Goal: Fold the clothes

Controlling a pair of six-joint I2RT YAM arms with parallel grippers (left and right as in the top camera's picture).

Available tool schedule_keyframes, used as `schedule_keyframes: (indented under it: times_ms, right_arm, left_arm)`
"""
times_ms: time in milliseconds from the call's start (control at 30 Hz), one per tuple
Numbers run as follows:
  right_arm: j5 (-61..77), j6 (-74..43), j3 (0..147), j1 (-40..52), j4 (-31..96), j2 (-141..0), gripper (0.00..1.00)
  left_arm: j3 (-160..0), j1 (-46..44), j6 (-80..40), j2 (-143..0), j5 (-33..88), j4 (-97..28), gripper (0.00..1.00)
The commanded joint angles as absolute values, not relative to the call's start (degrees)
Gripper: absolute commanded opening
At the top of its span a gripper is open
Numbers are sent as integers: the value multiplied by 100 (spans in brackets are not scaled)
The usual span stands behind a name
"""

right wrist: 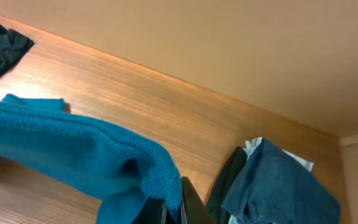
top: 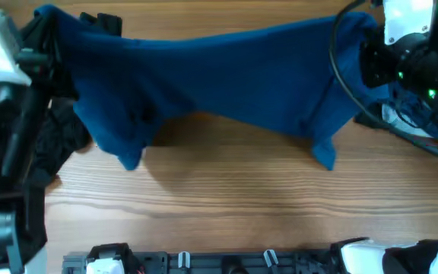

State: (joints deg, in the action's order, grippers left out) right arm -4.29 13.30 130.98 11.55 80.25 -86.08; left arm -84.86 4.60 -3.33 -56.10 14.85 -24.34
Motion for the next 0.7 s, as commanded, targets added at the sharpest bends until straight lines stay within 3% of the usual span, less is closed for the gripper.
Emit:
schedule_keyframes:
  times_ms: [0, 167, 333, 500, 667]
  right_arm:
    - [-607, 1507, 13242, 1116, 7999, -8503, 4]
    - [-609, 1658, 13242, 1116, 7605, -8910, 4]
    - [-624, 2165, 13238, 1092, 6624, -9780, 4]
    - [-854, 2189, 13238, 834, 4119, -10792, 4]
    - [-965, 2578, 13257, 644, 2366, -10873, 4]
  left_arm:
    - [-8737, 460, -390, -5548, 1363, -2340, 4]
    - [-8737, 460, -390, -6357, 1365, -2171, 4]
    - [-8739, 460, -386, -7822, 1468, -978, 4]
    - [-8746, 460, -749, -9030, 1603, 1350, 4]
    - [-9244, 460, -1116, -9129, 1525, 2696, 4]
